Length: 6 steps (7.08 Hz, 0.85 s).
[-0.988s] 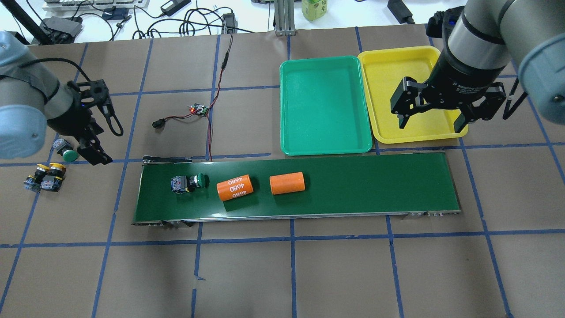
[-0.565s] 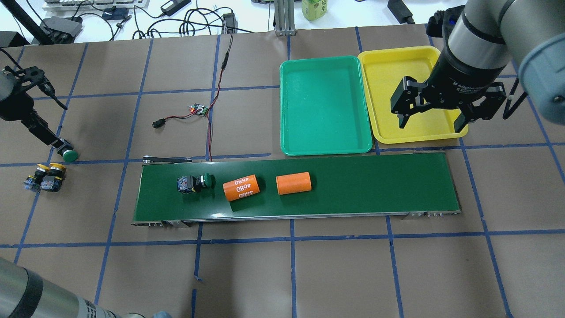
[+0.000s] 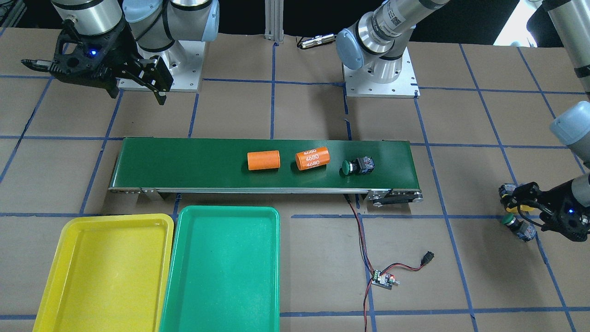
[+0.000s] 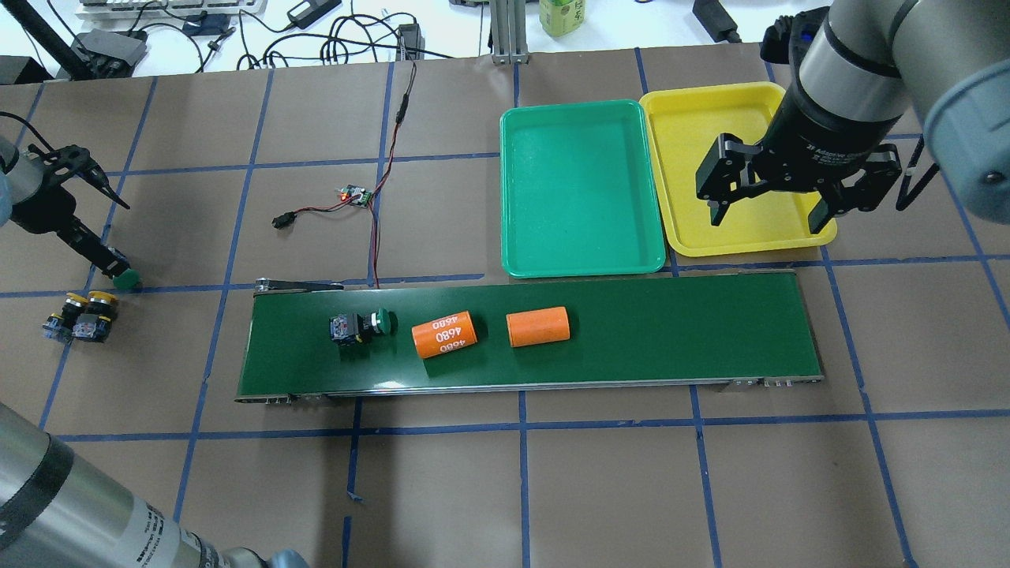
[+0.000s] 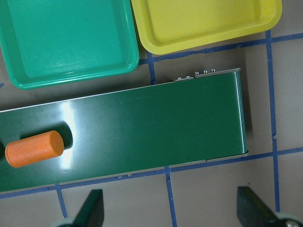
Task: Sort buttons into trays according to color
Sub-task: 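Grasp the next green-capped button switch with the left gripper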
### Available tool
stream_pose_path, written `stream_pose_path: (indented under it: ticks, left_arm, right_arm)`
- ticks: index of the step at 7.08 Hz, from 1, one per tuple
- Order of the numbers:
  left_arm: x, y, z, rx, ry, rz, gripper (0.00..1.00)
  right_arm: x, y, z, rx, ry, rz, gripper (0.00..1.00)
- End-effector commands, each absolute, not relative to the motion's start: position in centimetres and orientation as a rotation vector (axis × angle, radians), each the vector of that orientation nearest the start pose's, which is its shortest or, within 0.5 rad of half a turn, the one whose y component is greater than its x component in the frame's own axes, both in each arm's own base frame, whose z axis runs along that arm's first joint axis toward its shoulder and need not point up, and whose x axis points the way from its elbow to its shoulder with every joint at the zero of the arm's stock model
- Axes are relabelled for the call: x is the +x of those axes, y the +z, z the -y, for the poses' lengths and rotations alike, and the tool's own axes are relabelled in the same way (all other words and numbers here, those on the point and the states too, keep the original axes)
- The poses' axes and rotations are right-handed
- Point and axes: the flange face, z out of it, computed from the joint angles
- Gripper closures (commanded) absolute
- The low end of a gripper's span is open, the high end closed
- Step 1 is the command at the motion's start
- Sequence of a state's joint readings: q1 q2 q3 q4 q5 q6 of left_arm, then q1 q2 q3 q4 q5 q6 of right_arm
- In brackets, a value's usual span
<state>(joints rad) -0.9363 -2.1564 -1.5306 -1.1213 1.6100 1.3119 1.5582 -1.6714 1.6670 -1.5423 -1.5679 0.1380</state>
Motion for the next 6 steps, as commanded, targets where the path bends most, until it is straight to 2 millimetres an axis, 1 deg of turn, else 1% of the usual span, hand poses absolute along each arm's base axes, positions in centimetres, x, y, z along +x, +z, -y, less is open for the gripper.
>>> stream_pose_path:
  ticks: [1, 2, 3, 5, 6]
  left_arm:
    - [29.0, 19.1, 60.9, 1.055, 0.147, -3.009, 0.00]
    - [28.6, 18.2, 60.3, 1.061, 0.166, -3.027, 0.00]
    - [28.6, 18.0, 60.4, 1.066, 0.170, -3.026, 0.00]
    - [29.2, 17.9, 61.0, 1.064, 0.163, -3.018, 0.00]
    - [29.3, 18.6, 61.2, 1.058, 0.152, -3.010, 0.00]
  right_arm:
    - [12.8, 48.4, 44.9, 0.236, 0.041, -3.130, 0.00]
    - [12.8, 48.5, 44.9, 0.245, 0.039, -3.129, 0.00]
    - [12.8, 48.4, 44.9, 0.248, 0.041, -3.129, 0.00]
    - [12.8, 48.5, 44.8, 0.250, 0.037, -3.127, 0.00]
    - [12.8, 48.4, 44.9, 0.252, 0.041, -3.127, 0.00]
